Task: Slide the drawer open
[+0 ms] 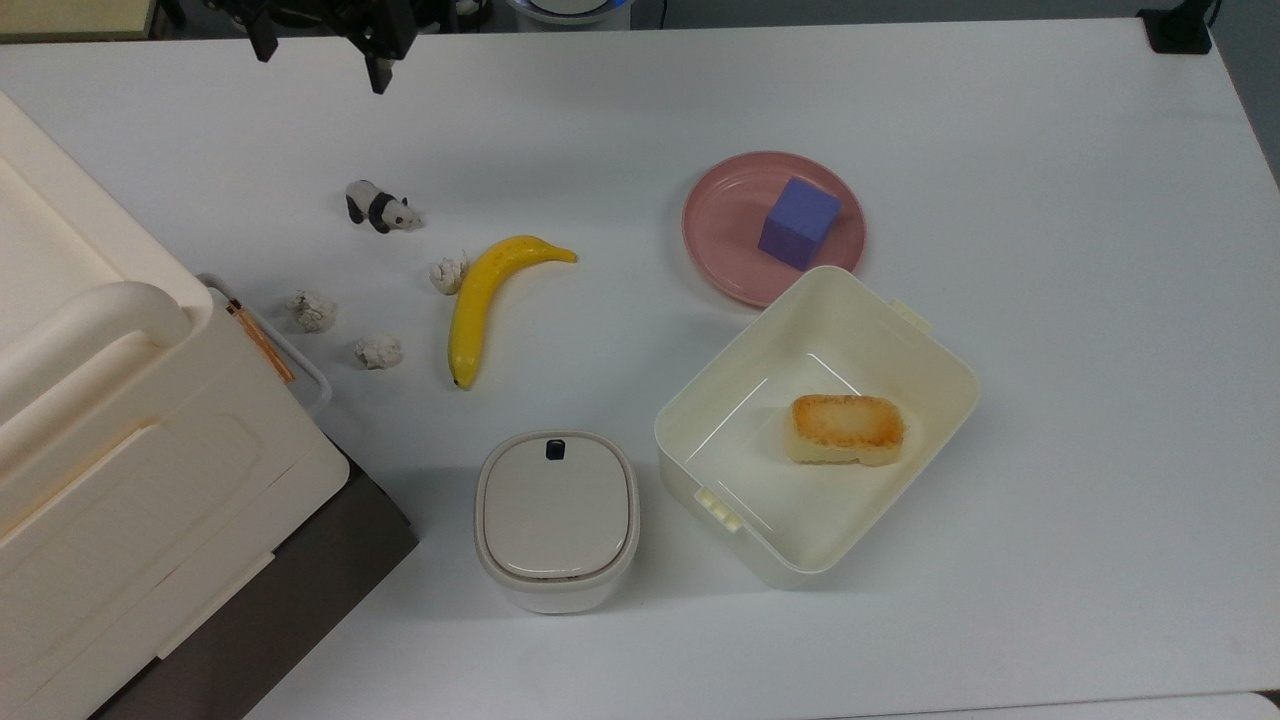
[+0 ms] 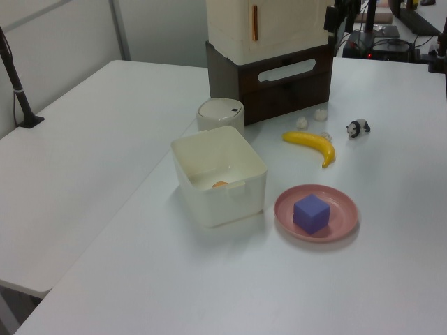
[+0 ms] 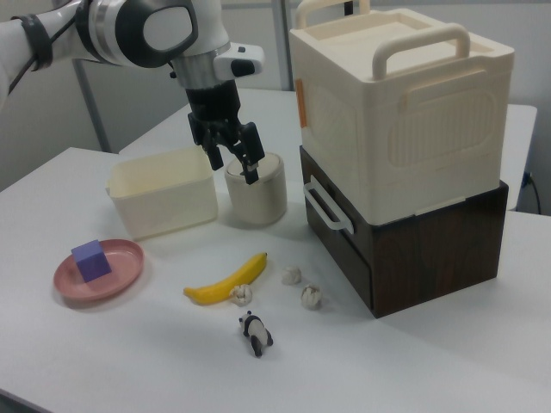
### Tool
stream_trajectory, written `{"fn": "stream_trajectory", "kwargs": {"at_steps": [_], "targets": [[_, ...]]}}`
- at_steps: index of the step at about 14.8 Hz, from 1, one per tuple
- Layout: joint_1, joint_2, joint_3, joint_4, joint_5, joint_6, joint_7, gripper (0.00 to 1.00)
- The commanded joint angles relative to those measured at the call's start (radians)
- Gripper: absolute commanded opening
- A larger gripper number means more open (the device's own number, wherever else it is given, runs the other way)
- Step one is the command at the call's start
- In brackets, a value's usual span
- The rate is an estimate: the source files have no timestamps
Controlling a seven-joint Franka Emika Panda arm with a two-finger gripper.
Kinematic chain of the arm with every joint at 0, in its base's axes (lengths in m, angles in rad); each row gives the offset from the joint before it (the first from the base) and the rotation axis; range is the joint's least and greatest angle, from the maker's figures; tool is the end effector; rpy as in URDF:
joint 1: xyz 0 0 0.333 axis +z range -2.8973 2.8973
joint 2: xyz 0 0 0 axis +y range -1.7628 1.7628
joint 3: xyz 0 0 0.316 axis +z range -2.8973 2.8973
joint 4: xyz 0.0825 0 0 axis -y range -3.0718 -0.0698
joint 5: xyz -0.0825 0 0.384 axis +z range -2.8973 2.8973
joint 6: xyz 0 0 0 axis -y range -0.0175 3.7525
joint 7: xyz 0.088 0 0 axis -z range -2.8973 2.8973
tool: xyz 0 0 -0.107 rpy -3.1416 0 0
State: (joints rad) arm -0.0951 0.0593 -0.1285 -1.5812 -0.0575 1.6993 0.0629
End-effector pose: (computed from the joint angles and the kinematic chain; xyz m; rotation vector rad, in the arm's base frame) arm 0.5686 -0.1327 0.5979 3.0410 -0.4291 0.0828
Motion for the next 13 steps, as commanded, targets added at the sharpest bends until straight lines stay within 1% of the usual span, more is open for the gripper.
{"fn": "stream_trajectory", "kwargs": {"at_steps": [1,6,10,13], "targets": [[-0.003,-0.004,-0.002,0.009,-0.008,0.01,-0.006,1.0],[0.006,-0.016,0.007,0.021,-0.001,-0.004,0.005,1.0],[0.014,-0.019,0.018,0.024,0.001,-0.073,0.005,1.0],[0.011,-0.022,0.017,0.026,0.002,-0.079,-0.002,1.0]]}}
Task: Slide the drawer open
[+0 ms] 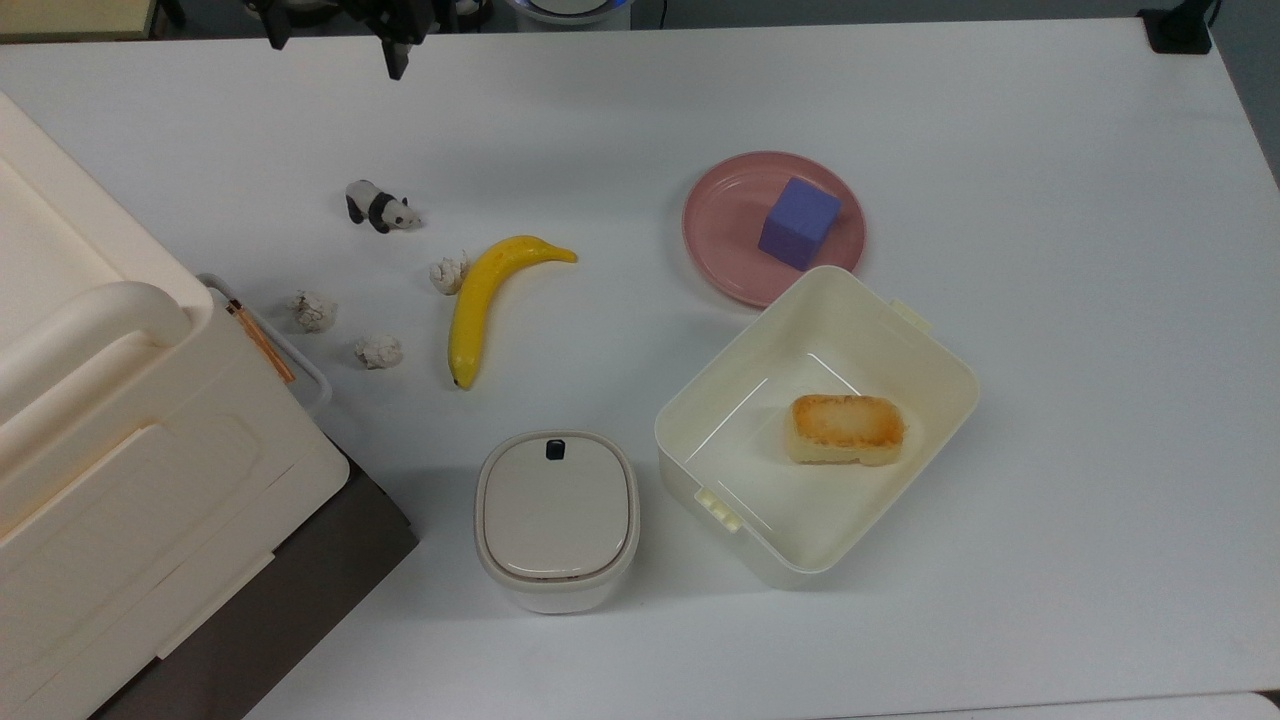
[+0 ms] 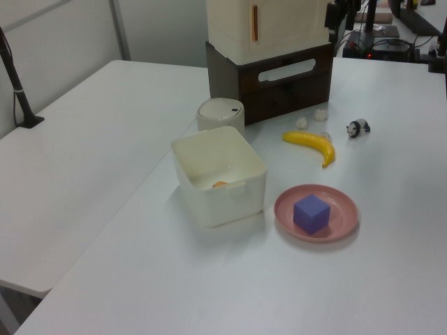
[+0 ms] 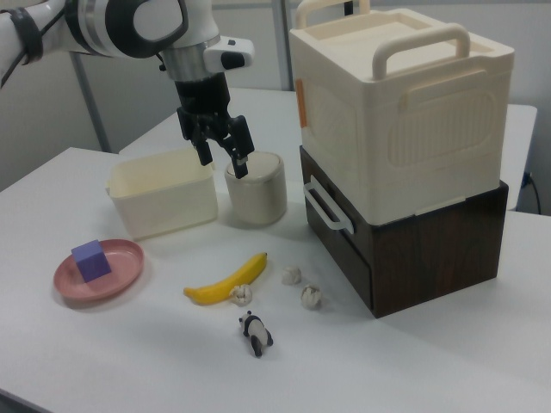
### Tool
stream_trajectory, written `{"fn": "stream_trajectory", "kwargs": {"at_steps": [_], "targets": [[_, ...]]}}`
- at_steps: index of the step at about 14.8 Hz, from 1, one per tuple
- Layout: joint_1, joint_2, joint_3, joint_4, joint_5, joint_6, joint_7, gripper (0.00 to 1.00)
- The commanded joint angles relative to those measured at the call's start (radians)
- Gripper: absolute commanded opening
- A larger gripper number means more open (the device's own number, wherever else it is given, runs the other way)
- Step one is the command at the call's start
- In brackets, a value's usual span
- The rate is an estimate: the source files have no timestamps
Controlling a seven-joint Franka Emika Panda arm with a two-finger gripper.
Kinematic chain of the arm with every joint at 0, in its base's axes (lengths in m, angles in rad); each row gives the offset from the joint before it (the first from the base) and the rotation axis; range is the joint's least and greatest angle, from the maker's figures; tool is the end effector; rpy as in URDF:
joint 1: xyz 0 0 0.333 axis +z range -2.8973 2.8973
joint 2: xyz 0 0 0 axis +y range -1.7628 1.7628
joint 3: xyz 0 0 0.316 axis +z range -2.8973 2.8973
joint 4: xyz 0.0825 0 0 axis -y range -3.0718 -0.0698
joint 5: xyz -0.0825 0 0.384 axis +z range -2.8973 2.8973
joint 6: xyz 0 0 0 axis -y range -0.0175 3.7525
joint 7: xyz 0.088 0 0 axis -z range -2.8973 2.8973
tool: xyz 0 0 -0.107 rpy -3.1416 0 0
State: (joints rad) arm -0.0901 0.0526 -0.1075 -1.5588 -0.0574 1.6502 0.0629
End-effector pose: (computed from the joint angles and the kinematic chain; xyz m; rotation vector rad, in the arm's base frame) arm 0.5660 -0.1175 0.6079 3.0504 -0.3938 0.0535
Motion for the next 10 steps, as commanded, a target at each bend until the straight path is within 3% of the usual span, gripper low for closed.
{"fn": "stream_trajectory", "kwargs": {"at_steps": [1,10], "targets": [[0.006,-0.016,-0.004,0.003,0.002,-0.03,-0.002,1.0],[0.026,0.007,-0.003,-0.003,0.007,-0.02,-0.001,1.0]]}}
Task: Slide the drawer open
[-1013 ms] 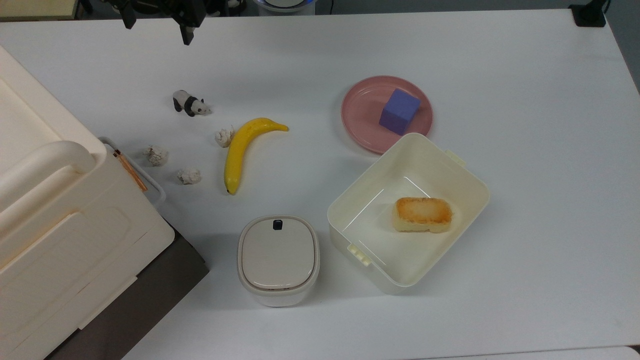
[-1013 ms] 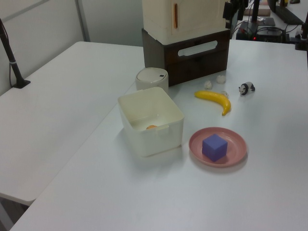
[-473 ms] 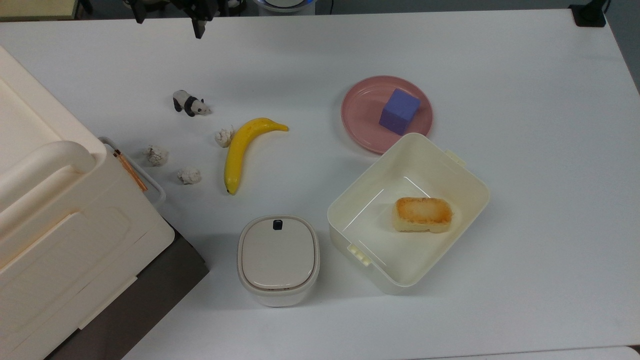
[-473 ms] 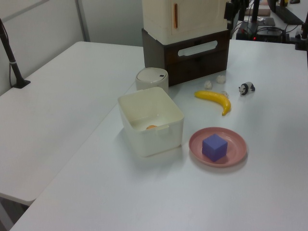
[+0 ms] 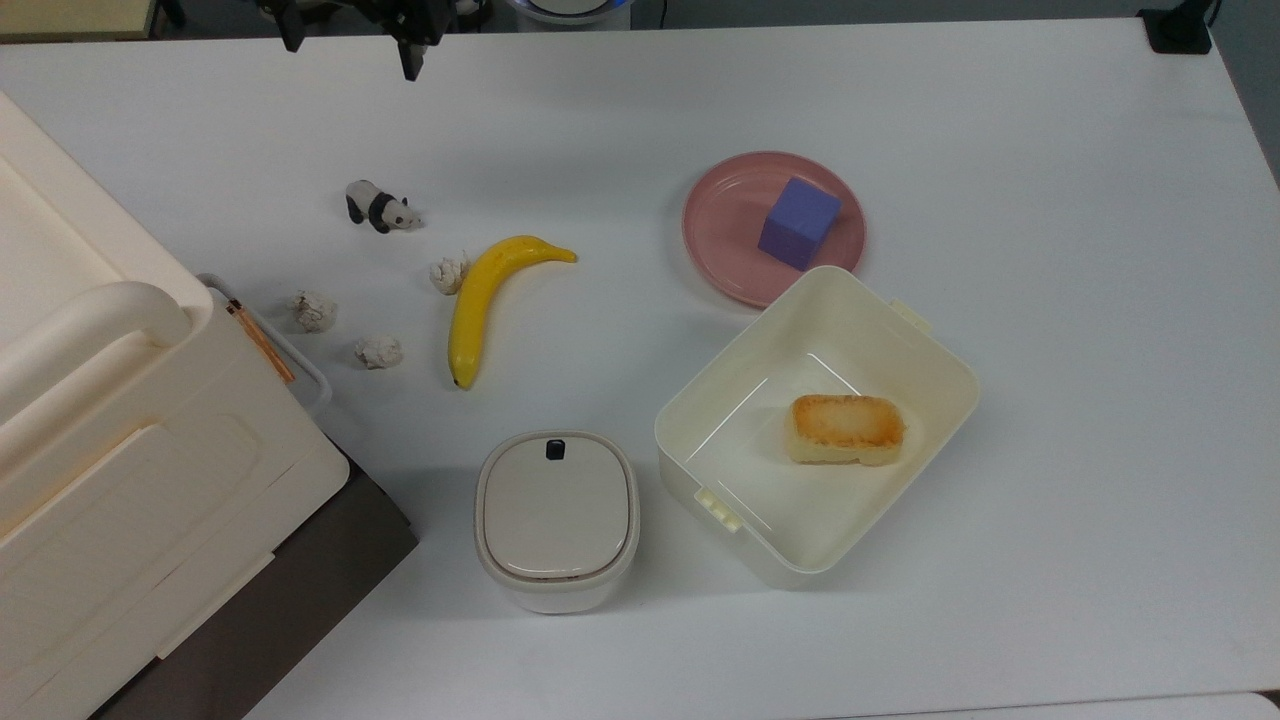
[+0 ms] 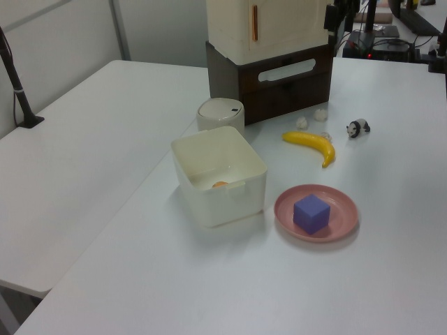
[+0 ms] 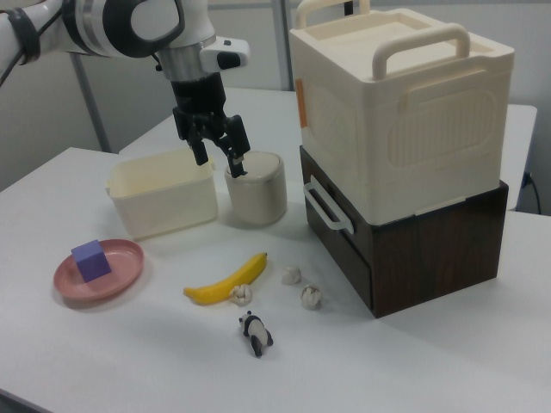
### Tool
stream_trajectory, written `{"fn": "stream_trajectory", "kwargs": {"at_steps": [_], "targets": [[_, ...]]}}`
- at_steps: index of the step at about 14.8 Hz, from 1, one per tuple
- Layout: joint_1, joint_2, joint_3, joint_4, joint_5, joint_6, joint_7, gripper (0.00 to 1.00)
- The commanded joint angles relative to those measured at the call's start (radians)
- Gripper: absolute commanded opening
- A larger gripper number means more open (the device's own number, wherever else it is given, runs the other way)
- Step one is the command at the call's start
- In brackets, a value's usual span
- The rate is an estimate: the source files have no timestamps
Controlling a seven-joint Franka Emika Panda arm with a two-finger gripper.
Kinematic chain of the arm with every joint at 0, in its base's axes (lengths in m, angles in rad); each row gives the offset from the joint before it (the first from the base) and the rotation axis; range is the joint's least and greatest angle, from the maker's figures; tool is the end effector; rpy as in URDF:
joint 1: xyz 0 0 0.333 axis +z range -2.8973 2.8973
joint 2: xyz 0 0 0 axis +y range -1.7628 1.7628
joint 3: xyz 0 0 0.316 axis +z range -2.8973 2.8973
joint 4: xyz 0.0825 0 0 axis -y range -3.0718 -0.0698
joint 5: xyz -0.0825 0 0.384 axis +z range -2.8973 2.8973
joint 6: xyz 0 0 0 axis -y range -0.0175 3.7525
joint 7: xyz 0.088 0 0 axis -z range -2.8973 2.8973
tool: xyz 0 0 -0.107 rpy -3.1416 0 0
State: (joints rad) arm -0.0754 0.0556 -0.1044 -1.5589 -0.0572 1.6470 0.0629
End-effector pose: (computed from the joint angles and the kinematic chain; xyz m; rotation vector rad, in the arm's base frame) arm 0.5685 -0.1074 0.6059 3.0546 -0.3668 0.0447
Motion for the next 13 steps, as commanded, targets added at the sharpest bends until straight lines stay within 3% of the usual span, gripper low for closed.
{"fn": "stream_trajectory", "kwargs": {"at_steps": [1,13], "targets": [[0.009,0.012,-0.008,0.0,0.019,-0.013,-0.006,1.0],[0.017,0.044,-0.008,-0.009,0.089,0.051,-0.009,1.0]]}}
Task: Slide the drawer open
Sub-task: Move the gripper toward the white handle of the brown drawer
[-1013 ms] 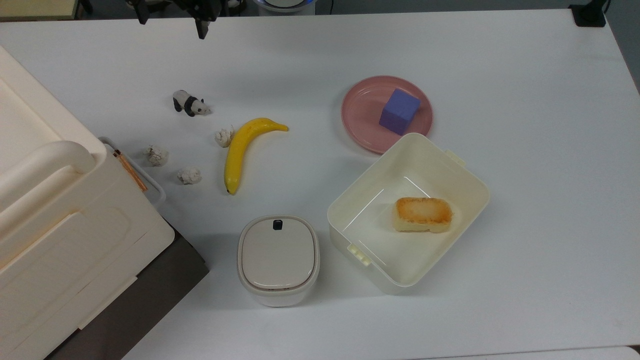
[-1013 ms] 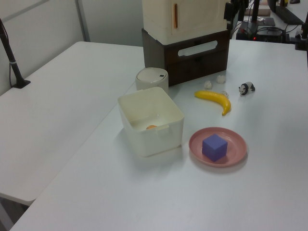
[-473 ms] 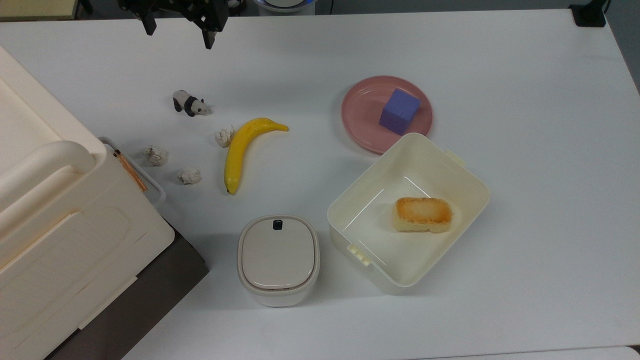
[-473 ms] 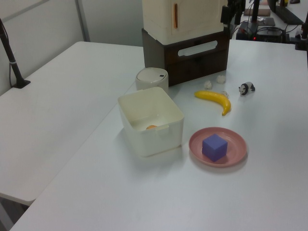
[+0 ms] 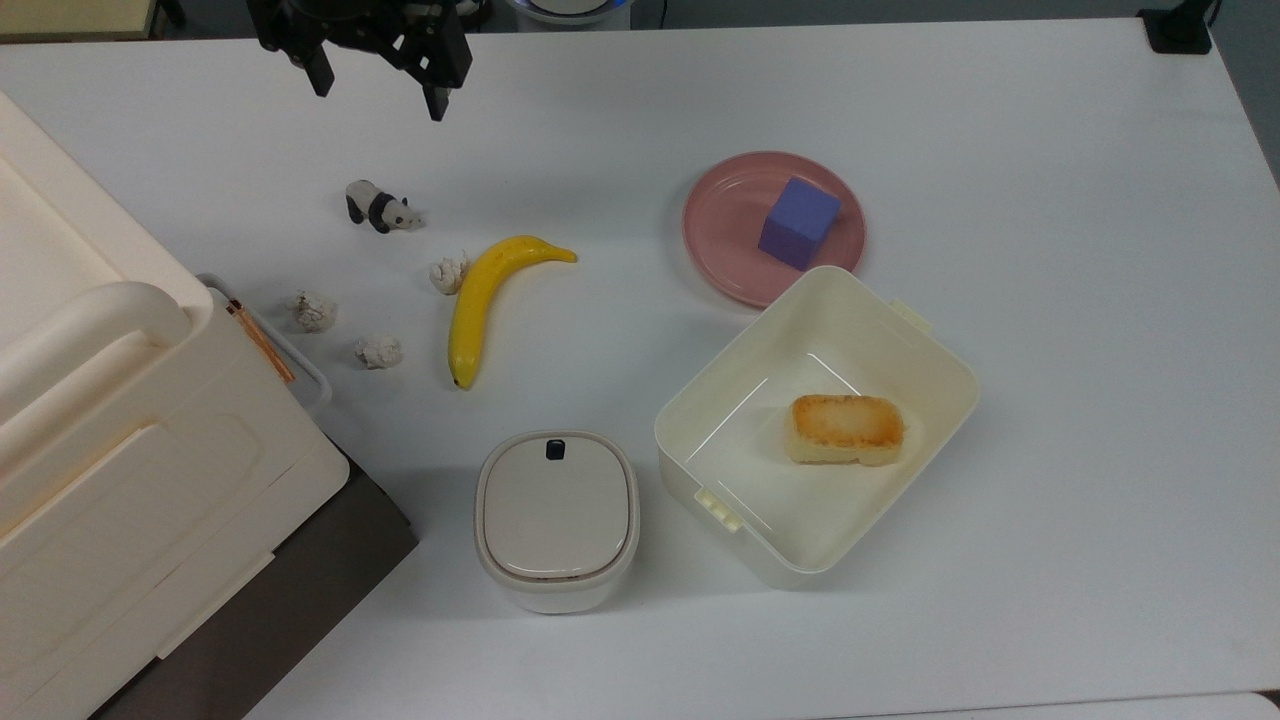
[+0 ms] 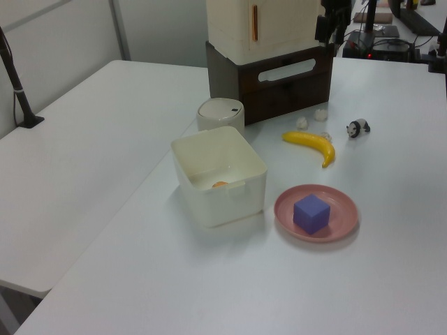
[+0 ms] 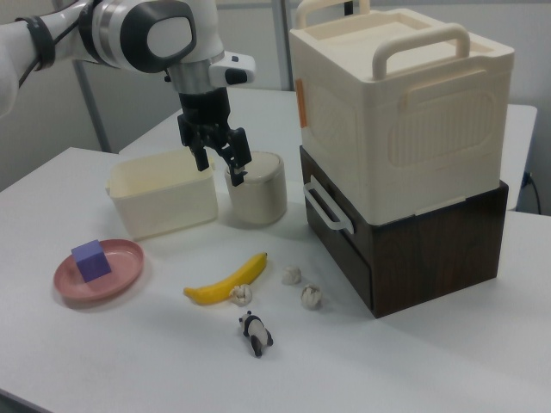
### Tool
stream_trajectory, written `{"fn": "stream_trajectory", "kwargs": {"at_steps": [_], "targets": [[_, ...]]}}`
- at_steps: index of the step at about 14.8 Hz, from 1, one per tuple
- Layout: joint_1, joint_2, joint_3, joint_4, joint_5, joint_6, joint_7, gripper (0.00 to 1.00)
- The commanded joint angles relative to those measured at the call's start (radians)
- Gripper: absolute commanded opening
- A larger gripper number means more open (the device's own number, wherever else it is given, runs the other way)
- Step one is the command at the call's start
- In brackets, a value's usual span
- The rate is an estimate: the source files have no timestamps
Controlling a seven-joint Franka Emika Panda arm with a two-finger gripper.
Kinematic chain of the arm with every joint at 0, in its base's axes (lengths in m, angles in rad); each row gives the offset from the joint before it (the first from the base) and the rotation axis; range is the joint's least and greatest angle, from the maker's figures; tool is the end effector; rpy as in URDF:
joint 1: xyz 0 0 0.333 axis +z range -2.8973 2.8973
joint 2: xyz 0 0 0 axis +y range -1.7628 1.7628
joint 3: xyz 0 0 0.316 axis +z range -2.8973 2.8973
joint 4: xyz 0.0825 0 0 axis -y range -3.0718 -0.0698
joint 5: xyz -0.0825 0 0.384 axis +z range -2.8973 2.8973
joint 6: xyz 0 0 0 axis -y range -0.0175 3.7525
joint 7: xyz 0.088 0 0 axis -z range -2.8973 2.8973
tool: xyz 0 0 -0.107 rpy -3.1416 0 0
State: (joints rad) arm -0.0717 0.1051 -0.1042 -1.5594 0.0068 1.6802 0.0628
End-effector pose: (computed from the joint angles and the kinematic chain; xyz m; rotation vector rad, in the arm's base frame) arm 0.5862 -0.1004 0.5795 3.1141 -0.3735 0.0251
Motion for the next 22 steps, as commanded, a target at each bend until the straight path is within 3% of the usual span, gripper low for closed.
{"fn": "stream_trajectory", "kwargs": {"at_steps": [1,7,22], "targets": [[0.016,0.001,-0.008,-0.01,0.025,0.016,-0.014,1.0],[0.044,0.007,-0.008,-0.031,0.021,-0.022,-0.162,1.0],[0.046,0.004,-0.011,-0.021,0.013,-0.031,-0.097,1.0]]}}
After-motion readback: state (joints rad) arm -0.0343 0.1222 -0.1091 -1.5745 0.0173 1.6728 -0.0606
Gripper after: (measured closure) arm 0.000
